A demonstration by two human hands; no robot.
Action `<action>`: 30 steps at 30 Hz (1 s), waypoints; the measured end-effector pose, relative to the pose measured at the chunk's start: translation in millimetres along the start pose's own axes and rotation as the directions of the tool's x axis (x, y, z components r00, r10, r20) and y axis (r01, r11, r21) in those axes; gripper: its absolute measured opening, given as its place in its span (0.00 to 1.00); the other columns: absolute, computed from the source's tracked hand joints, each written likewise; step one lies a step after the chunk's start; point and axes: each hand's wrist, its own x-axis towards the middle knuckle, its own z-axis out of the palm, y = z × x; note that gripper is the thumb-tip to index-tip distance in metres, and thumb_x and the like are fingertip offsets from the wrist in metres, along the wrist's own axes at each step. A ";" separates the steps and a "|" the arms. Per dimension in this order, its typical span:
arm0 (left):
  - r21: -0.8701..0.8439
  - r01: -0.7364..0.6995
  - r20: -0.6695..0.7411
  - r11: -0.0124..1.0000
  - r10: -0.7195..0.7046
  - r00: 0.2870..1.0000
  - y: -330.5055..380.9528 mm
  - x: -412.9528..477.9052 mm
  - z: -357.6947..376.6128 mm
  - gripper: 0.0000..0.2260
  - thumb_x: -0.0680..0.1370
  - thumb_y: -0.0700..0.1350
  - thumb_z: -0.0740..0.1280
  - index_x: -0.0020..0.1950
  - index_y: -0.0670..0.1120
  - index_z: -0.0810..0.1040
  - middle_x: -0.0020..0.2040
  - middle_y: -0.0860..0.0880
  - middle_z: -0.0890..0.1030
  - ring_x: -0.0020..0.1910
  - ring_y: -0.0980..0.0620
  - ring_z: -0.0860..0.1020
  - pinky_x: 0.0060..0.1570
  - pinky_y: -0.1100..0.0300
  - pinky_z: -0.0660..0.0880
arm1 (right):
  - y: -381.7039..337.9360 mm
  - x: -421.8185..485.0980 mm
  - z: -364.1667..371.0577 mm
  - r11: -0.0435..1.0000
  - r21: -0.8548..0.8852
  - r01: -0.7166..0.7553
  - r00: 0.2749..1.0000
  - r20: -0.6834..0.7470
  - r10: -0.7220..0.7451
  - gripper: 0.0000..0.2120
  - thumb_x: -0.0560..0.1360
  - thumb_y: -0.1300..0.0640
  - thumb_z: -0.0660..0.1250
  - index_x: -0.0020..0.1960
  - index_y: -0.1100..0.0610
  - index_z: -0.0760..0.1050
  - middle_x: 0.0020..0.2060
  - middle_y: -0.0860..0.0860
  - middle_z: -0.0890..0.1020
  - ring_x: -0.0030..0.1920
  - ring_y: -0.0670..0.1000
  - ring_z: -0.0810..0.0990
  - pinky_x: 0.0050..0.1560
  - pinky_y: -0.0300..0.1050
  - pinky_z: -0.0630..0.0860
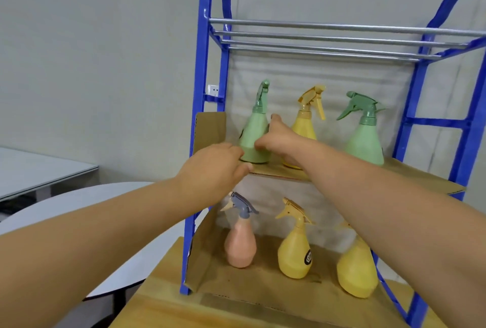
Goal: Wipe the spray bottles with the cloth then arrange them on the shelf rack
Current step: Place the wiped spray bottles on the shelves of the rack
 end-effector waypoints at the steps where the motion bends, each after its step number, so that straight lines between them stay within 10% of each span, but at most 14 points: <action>1: -0.053 0.019 -0.022 0.998 -0.021 1.000 0.8 1.4 -1.9 0.16 0.80 0.54 0.55 0.59 0.45 0.74 0.52 0.48 0.78 0.50 0.48 0.76 0.50 0.52 0.74 | 1.0 3.4 2.3 1.000 0.013 -0.006 1.000 0.002 0.006 0.33 0.69 0.63 0.70 0.68 0.59 0.55 0.52 0.57 0.74 0.53 0.56 0.75 0.50 0.48 0.75; 11: -0.412 0.373 0.102 0.831 -0.365 0.925 1.7 57.0 -4.3 0.13 0.78 0.40 0.56 0.59 0.37 0.72 0.56 0.39 0.78 0.44 0.46 0.71 0.37 0.58 0.68 | 5.3 19.2 13.0 0.992 -0.095 0.080 0.997 0.008 -0.080 0.51 0.64 0.49 0.77 0.75 0.57 0.48 0.67 0.56 0.65 0.66 0.56 0.67 0.65 0.53 0.68; 15: -0.467 0.417 0.200 0.780 -0.366 0.909 1.8 63.5 0.3 0.14 0.79 0.39 0.57 0.65 0.39 0.66 0.54 0.41 0.75 0.46 0.47 0.72 0.37 0.58 0.69 | 11.1 19.1 6.2 0.997 0.076 0.009 0.995 0.094 -0.016 0.47 0.66 0.63 0.72 0.75 0.53 0.46 0.59 0.56 0.73 0.58 0.56 0.74 0.60 0.52 0.73; 20: -0.405 0.449 0.284 0.796 -0.358 0.890 3.5 72.0 -0.3 0.14 0.80 0.39 0.57 0.66 0.39 0.67 0.61 0.40 0.74 0.54 0.46 0.74 0.54 0.57 0.70 | 5.9 13.1 14.1 0.980 -0.178 0.089 0.995 -0.034 -0.097 0.45 0.64 0.49 0.77 0.70 0.60 0.53 0.60 0.57 0.71 0.59 0.57 0.73 0.57 0.52 0.73; 30: -0.680 0.453 0.313 0.576 -0.331 0.890 -0.8 86.2 15.8 0.15 0.76 0.51 0.66 0.56 0.45 0.71 0.47 0.48 0.76 0.44 0.52 0.75 0.41 0.61 0.72 | 7.2 -17.2 -5.6 0.903 -0.397 0.166 0.970 -0.098 -0.221 0.24 0.70 0.57 0.70 0.61 0.62 0.65 0.58 0.58 0.71 0.52 0.55 0.74 0.45 0.44 0.70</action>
